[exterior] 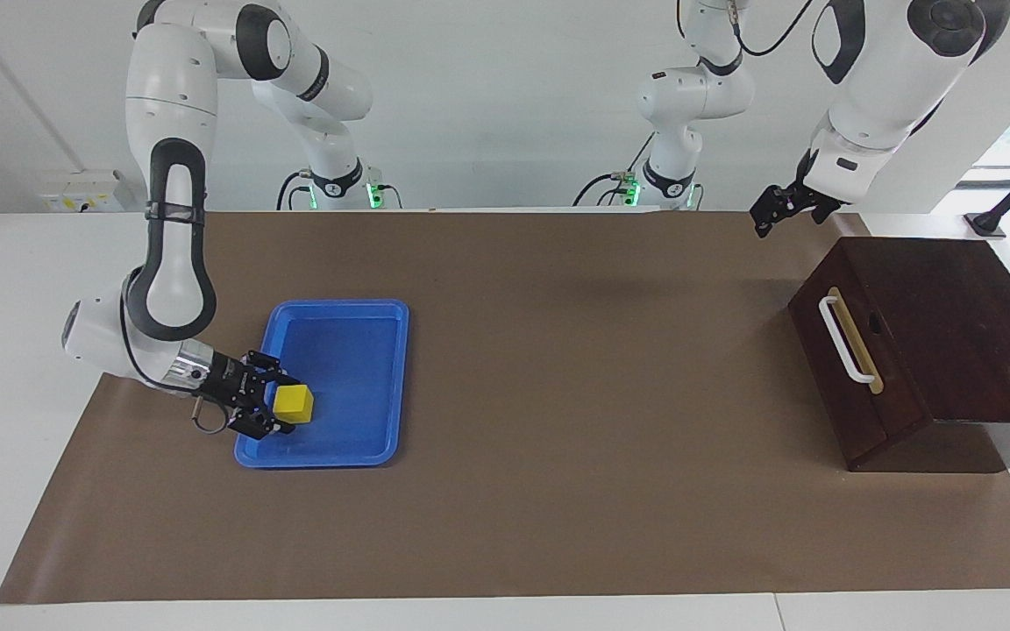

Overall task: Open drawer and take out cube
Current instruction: 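Open the right gripper to release the cube in the tray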

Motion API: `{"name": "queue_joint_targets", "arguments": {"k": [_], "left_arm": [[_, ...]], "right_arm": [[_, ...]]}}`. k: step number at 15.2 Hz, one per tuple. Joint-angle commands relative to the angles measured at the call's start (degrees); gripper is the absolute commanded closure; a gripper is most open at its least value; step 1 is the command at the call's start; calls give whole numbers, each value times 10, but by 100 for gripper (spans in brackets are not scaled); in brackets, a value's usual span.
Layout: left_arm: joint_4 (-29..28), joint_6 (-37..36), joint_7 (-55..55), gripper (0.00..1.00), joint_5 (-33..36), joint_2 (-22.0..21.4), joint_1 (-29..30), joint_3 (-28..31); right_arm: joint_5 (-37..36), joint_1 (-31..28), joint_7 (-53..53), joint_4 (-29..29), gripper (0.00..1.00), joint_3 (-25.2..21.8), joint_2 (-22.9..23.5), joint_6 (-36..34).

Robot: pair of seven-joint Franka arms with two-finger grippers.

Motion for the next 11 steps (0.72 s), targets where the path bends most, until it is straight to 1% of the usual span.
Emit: {"name": "queue_joint_targets", "arguments": {"k": [1, 2, 3, 4, 5, 6, 7, 8, 9, 10, 11], "left_arm": [[-2, -3, 25, 0, -23, -4, 0, 4], [0, -3, 25, 0, -24, 3, -1, 9], [6, -8, 25, 0, -25, 20, -2, 14], [26, -15, 25, 0, -24, 39, -2, 7], [38, -20, 24, 0, -24, 46, -2, 3], [42, -20, 25, 0, -24, 52, 1, 8], [54, -25, 25, 0, -24, 70, 7, 11], [66, -30, 25, 0, -24, 73, 13, 6], [67, -40, 24, 0, -25, 70, 9, 15], [67, -41, 25, 0, -24, 52, 8, 18], [61, -34, 20, 0, -23, 45, 7, 17]], "right_arm": [[-21, -5, -3, 17, 0, 3, -9, -30], [-32, -3, 10, 26, 0, 3, -18, -45], [-57, -3, 26, 46, 0, 2, -25, -73], [-80, -2, 38, 74, 0, 2, -27, -101], [-102, 0, 43, 102, 0, 2, -31, -132], [-121, 1, 43, 118, 0, 3, -50, -157], [-135, 2, 42, 123, 0, 6, -67, -171], [-152, 3, 41, 128, 0, 10, -83, -185], [-171, 14, 36, 138, 0, 10, -99, -201], [-188, 26, 36, 149, 0, 10, -115, -221], [-200, 33, 34, 161, 0, 10, -130, -242]]}}
